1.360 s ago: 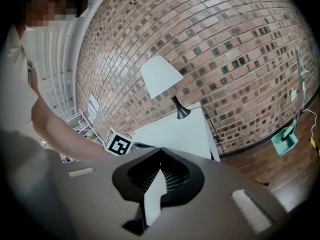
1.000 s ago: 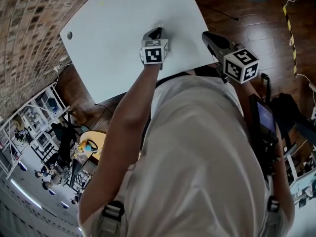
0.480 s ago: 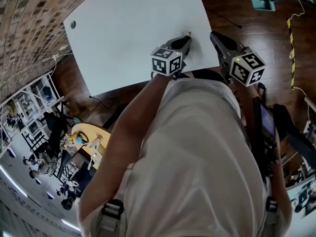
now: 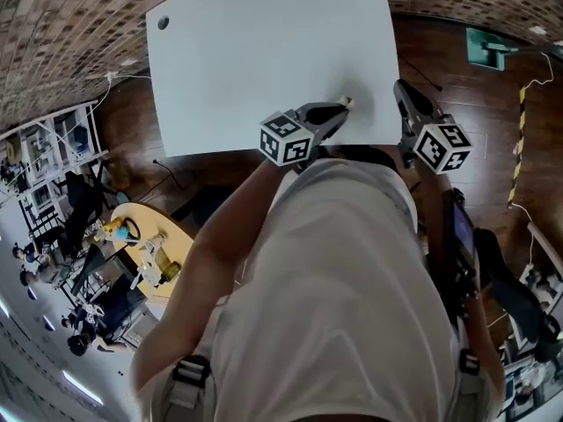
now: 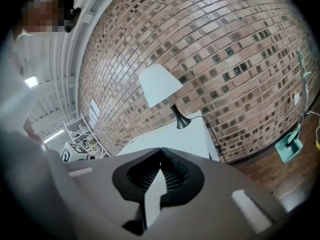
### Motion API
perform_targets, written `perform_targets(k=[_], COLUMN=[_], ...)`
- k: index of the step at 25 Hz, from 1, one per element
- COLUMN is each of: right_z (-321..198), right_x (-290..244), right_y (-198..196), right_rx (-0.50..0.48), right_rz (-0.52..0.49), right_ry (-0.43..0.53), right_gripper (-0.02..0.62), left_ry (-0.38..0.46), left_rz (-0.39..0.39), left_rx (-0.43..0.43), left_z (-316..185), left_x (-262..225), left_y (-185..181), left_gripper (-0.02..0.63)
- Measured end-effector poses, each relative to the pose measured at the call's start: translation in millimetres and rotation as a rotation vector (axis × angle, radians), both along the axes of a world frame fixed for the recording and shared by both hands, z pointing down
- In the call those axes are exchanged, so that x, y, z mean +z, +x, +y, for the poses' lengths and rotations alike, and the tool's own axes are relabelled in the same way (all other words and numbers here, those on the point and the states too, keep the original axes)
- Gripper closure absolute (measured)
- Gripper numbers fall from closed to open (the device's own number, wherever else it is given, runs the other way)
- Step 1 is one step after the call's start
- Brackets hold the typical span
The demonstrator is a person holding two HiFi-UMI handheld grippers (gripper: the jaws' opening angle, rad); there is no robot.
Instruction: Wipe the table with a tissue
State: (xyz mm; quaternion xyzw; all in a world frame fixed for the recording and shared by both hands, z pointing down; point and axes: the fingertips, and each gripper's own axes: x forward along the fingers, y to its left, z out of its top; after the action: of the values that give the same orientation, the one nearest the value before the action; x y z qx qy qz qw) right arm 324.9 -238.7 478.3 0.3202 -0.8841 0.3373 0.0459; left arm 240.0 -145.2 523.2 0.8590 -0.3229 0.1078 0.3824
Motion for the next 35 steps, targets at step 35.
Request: perform_targets(k=[35], right_z=[238.4], right_x=[-57.7], right_y=[-173.4], right_rx=[-0.240], right_rz=[0.094], right_ry=[0.187], right_gripper=[0.588], left_ry=[0.323], left_rz=[-0.091], left_rx=[-0.400], left_z=[166.9], left_x=[-69.2], left_y=[-226.0], left_gripper=[0.584])
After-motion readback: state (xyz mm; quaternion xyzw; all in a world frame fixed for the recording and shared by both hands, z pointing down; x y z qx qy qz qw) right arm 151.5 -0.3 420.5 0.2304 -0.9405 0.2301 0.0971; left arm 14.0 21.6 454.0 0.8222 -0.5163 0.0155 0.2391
